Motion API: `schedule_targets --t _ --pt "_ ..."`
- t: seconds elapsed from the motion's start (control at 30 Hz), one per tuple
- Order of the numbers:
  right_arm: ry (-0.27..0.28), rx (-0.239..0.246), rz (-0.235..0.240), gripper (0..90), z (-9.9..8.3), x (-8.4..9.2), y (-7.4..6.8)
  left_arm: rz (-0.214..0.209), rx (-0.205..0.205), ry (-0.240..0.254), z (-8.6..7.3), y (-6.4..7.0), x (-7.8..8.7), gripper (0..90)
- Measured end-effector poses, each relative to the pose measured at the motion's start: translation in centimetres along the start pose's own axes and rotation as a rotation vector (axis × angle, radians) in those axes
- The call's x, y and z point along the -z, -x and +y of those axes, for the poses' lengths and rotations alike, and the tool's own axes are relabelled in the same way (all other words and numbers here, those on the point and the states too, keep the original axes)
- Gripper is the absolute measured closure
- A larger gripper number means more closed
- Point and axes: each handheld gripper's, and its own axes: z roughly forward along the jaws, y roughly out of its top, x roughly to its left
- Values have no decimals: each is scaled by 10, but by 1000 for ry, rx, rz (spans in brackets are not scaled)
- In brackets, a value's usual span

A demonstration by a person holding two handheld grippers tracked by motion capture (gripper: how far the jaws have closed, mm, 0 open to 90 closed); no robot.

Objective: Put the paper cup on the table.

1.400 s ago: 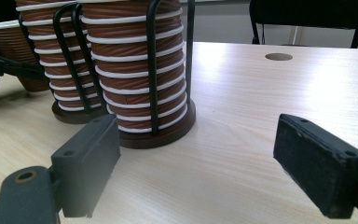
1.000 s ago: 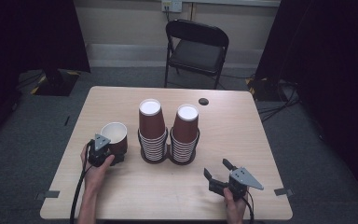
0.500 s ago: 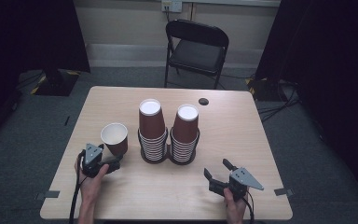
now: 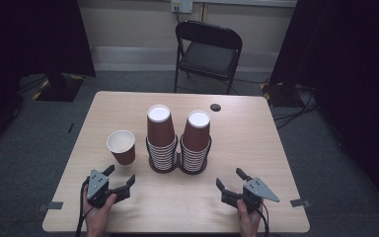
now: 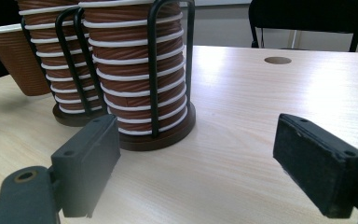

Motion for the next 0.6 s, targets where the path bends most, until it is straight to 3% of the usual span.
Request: schedule_targets --t 0.1,0.13,0.23,0.27,0.33,0.53,0.6 --pt "0 -1 2 140 0 0 0 -4 4 7 -1 7 2 155" --pt "-2 -1 3 141 0 0 0 -26 15 14 -2 13 3 155" --pt "-6 8 2 141 0 0 -1 -30 2 17 -2 21 1 155" --pt "-9 13 1 141 0 0 -1 -55 4 17 -2 27 0 155" --pt "-8 12 0 141 0 0 -1 -64 -1 29 -1 39 -3 155" --pt "-7 12 2 141 0 0 -1 -69 -65 38 0 65 -16 154" --pt "-5 9 1 141 0 0 -1 -76 -62 30 -2 68 -20 154"
